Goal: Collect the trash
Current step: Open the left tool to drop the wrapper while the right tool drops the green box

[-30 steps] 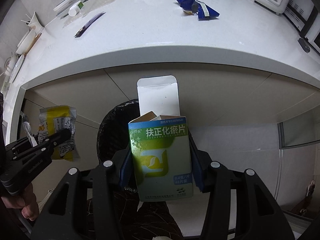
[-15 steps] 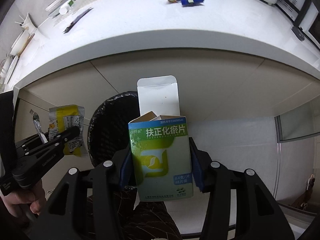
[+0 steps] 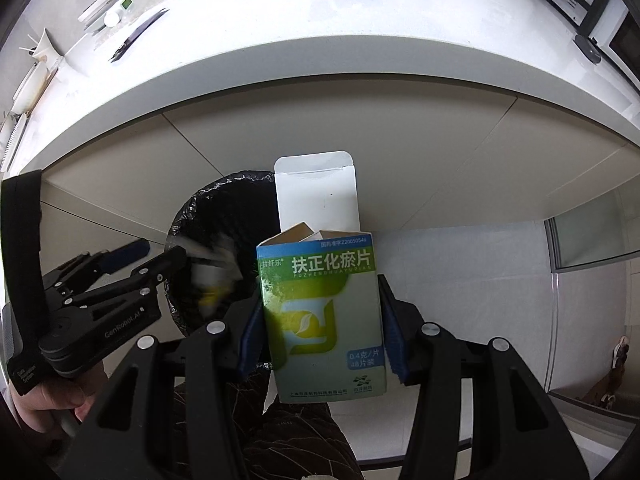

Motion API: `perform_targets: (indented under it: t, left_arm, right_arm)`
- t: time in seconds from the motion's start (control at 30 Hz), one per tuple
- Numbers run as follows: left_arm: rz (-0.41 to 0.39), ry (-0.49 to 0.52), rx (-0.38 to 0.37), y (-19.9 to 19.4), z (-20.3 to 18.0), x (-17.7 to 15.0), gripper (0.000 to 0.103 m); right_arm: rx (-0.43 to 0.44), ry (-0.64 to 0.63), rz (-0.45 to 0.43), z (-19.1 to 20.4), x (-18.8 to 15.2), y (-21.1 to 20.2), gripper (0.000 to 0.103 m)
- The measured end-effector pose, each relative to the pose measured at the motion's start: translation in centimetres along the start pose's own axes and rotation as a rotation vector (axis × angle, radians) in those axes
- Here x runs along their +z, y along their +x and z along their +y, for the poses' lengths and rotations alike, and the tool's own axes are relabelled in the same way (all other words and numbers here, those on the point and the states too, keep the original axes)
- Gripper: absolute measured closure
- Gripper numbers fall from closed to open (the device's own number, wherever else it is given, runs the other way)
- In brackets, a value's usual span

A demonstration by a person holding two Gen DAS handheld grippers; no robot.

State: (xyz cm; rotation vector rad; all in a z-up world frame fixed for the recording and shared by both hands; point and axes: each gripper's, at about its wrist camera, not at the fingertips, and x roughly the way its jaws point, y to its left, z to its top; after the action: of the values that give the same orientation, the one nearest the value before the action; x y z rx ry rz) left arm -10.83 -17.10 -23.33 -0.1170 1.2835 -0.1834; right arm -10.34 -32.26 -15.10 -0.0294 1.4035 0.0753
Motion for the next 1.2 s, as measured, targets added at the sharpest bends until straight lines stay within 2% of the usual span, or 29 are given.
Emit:
perform_targets:
  t: [0.3,0.53,0.63,1.2]
  left_arm:
    - [-0.049,-0.016,-0.004,-1.2,0.1,0.6,0.011]
    - [-0.1,-0.035,0.016,-3.6,1.5,0.7,0.008]
    - [-0.1,-0.059,0.006,-4.3,2.7,0.7,0.008]
    - [-0.142,-0.153,0.06,-6.9,7.6,-0.6,0.006]
  right_arm:
    - [0.004,-0.007,-0.014,-0.3,0.2,-0.5,0.055]
    - [0.023,-0.024,-0.017,0.6,0.7,-0.1,0.055]
    - [0.029,-0.042,-0.015,1.6,1.0,0.3,0.055]
    - [0.046,-0.148,0.007,6.3,1.4,3.3,0.055]
